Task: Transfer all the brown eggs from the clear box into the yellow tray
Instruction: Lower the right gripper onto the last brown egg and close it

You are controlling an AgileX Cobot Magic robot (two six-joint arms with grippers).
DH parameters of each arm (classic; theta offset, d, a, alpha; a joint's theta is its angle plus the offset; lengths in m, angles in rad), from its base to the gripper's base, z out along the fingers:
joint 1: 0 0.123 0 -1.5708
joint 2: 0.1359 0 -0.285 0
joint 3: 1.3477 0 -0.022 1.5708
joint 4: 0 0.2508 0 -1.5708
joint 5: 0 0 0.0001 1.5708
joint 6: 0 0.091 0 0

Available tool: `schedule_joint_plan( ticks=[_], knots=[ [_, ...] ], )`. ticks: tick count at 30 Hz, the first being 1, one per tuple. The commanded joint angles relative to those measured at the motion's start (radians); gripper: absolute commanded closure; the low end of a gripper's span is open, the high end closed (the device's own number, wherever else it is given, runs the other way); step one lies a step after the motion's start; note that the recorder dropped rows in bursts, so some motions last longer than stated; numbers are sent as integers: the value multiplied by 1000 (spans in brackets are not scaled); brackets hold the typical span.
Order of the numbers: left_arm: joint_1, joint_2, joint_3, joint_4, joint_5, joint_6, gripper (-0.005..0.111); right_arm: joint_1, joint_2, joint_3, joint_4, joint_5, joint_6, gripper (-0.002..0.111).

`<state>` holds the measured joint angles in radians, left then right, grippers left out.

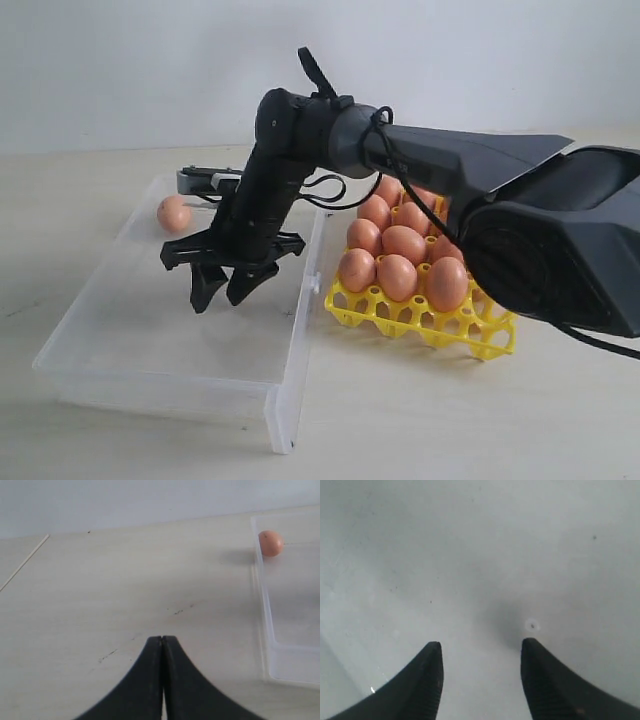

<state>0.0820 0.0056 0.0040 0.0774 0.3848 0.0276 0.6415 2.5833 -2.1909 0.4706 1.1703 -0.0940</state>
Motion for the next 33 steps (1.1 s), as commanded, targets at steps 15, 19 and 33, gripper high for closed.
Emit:
schedule_joint_plan(
  ticks=[15, 19, 33],
  knots=[
    [-6, -6, -4, -2, -6, -5, 107, 4, -180, 569, -76, -87, -85, 69],
    [-6, -6, -4, -2, -6, -5, 107, 4, -240, 619, -13, -124, -139, 69],
    [-6, -6, -4, -2, -6, -5, 107, 4, -425, 615, 44, -513, -196, 61]
  ],
)
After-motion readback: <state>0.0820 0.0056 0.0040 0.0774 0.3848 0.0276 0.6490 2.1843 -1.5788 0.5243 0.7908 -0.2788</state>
